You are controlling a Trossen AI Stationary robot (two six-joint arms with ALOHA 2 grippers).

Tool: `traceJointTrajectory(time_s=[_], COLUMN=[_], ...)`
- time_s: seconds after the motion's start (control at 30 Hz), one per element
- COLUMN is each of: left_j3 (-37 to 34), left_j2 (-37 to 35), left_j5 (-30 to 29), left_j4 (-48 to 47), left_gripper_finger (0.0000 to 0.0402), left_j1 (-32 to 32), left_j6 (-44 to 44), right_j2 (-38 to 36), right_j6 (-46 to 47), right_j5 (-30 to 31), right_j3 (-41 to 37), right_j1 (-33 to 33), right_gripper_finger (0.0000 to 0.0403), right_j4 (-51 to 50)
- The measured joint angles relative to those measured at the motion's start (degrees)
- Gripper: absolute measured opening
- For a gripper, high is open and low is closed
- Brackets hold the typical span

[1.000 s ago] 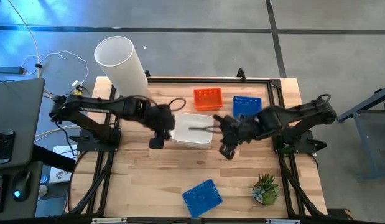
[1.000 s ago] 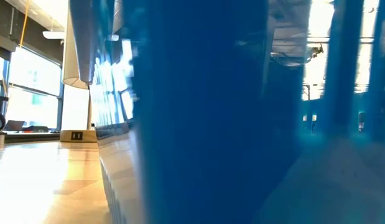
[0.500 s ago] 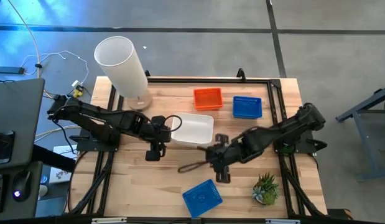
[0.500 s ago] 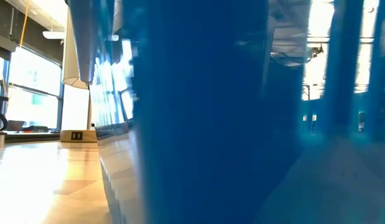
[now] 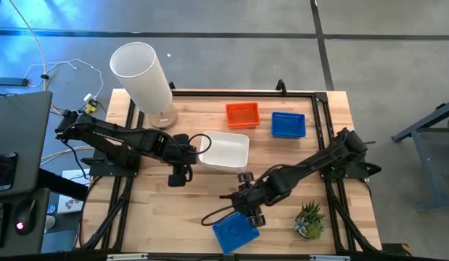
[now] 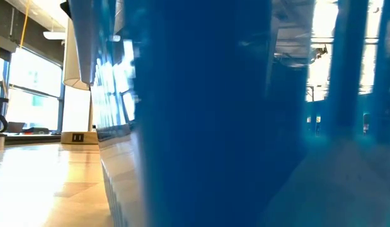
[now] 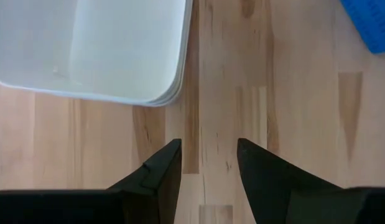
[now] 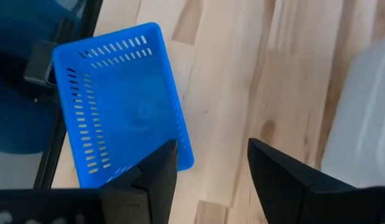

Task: Stack baskets by color
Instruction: Stack the bottom blue bin on the top blue bin

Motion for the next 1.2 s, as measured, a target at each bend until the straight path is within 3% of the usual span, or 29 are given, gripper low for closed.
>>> traceJointTrajectory(time_s=[0.3, 0.83, 0.93, 1.2], left_j3=[0.0, 0.0, 0.0, 0.0], left_j2=[0.0, -3.4, -4.0, -4.4], left_j5=[0.0, -1.6, -1.7, -1.5], left_j4=[-3.8, -7.1, -7.2, -7.5], left_gripper_finger=[0.0140, 0.0140, 0.0140, 0.0140], left_j1=[0.0, 0.1, 0.1, 0.1], left_j6=[0.4, 0.5, 0.5, 0.5], right_j2=[6.3, 14.3, 14.5, 14.4], right_j6=[-2.3, -2.2, -1.8, -0.2], right_j5=[-3.6, -5.0, -5.2, -7.8], right_j3=[0.0, 0.0, 0.0, 0.0], right_j1=[0.2, 0.2, 0.2, 0.2], right_gripper_finger=[0.0181, 0.0174, 0.0143, 0.0009], right_j4=[5.4, 6.4, 6.5, 5.6])
